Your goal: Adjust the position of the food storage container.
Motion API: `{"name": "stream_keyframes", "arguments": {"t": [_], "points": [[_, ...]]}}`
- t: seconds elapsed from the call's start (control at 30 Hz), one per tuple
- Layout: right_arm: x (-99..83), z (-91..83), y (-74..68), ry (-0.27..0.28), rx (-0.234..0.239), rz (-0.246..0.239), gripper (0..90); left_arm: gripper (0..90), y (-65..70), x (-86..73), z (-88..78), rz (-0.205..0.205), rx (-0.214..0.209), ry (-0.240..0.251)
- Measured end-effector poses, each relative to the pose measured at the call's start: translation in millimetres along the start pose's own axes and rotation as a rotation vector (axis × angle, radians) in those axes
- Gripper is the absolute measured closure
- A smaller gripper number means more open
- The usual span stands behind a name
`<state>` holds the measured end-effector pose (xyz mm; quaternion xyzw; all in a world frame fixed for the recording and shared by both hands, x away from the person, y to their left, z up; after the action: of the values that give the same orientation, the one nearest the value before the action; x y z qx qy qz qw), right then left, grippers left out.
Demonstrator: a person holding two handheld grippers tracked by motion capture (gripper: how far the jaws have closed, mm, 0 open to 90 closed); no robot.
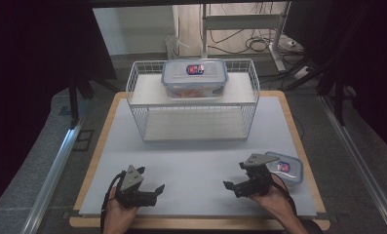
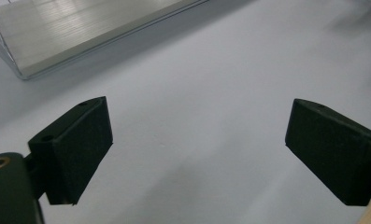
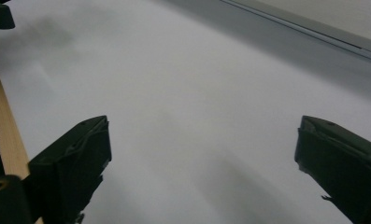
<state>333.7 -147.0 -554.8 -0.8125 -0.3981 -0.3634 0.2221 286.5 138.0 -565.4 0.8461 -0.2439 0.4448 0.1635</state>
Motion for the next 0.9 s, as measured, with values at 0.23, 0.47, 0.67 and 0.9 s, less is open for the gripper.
{"name": "stream_keyframes", "arguments": {"t": [0.23,0.47,0.67,0.9], "points": [[-4.0,-8.0,7.8,-0.066,-0.049,-0.052,31.8,4.7,0.6,-2.1,3.0,0.03,0.012,-0.011],[0.4,-32.4,28.7,-0.019,-0.062,-0.006,62.7,5.4,-0.7,-1.0,0.9,0.02,0.003,-0.003],[-3.2,-57.2,58.7,0.004,-0.183,0.041,85.9,5.6,-2.0,-0.7,0.2,0.022,0.007,-0.001],[-28.4,-91.4,101.4,0.003,-0.348,0.155,89.9,5.9,-1.4,-3.9,2.6,0.033,0.007,-0.026]]}}
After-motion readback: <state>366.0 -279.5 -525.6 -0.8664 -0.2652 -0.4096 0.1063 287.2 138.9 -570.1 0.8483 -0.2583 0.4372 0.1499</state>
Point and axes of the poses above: each handheld gripper's, and its own axes: z roughly forward along the jaws, x roughly out of its top, y roughly to its right, the point moved 9 cm from there along z, roughly forward along the jaws, and after that the axes turned 4 degrees about -z, right-handed, at the moved point
